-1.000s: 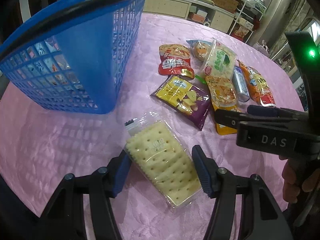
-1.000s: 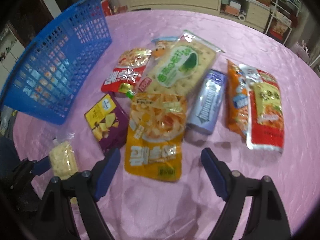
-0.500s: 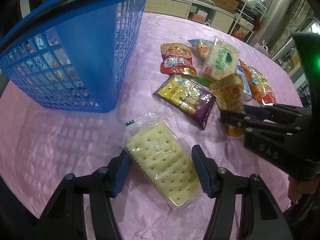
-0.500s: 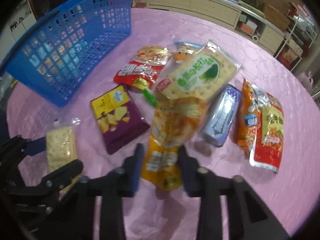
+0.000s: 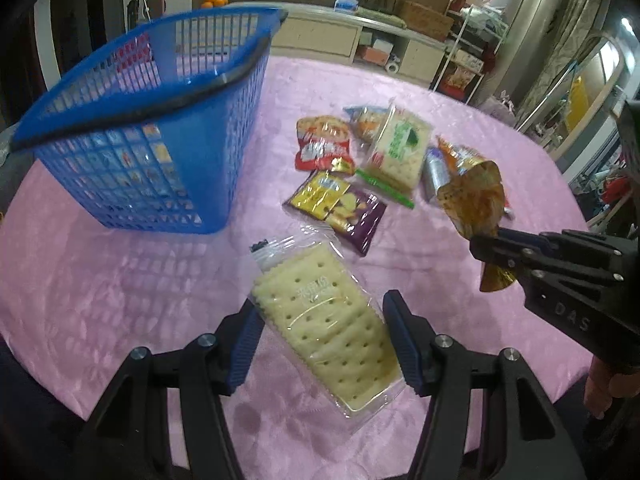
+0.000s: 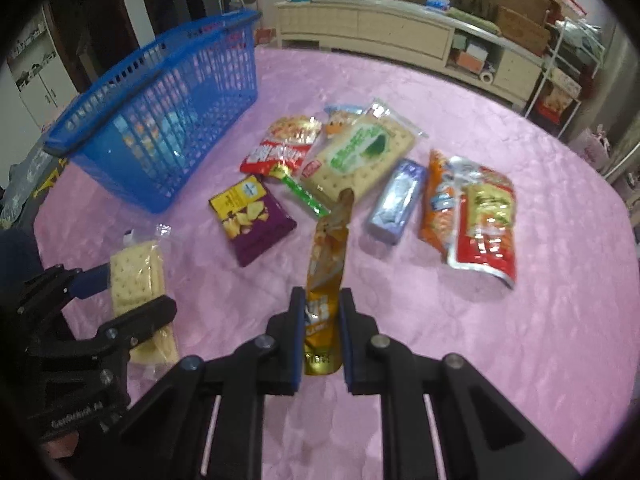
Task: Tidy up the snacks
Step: 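Carry the cracker pack with the left tool while the right tool carries the pouch into the basket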
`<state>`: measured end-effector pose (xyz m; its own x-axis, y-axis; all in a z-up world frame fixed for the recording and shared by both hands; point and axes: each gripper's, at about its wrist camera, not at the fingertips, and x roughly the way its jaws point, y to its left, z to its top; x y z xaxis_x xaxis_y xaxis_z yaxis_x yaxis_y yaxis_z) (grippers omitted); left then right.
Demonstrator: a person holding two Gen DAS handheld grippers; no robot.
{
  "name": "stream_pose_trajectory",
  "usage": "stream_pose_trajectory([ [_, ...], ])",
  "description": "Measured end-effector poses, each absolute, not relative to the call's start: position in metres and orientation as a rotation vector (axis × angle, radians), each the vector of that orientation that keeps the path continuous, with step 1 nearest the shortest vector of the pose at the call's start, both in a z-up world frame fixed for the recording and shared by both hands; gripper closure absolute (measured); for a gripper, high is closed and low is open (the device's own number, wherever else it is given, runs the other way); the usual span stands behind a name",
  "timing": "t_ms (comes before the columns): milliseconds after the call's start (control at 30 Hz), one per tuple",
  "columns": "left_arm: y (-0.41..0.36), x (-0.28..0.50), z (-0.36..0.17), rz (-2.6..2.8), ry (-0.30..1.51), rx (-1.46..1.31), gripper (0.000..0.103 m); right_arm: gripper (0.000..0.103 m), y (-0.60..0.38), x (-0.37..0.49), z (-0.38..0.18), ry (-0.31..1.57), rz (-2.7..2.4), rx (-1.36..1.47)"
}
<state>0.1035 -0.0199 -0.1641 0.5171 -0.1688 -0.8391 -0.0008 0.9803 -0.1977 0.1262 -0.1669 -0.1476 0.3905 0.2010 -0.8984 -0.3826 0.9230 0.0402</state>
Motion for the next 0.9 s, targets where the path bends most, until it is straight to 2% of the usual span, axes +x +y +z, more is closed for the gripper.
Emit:
stream_pose_trajectory([
  [567,0.001,0.082,-0.074,-0.159,0.837,-0.105,0.046,0.084,-0.153,0.088,-0.055,0.924,0.389,-0.129],
  [900,0.039,0.092,-0.034,-0.169,0.732,-0.064,0.046,0.084,-0.117,0.095,-0.022,0.85,0.435,-0.098],
])
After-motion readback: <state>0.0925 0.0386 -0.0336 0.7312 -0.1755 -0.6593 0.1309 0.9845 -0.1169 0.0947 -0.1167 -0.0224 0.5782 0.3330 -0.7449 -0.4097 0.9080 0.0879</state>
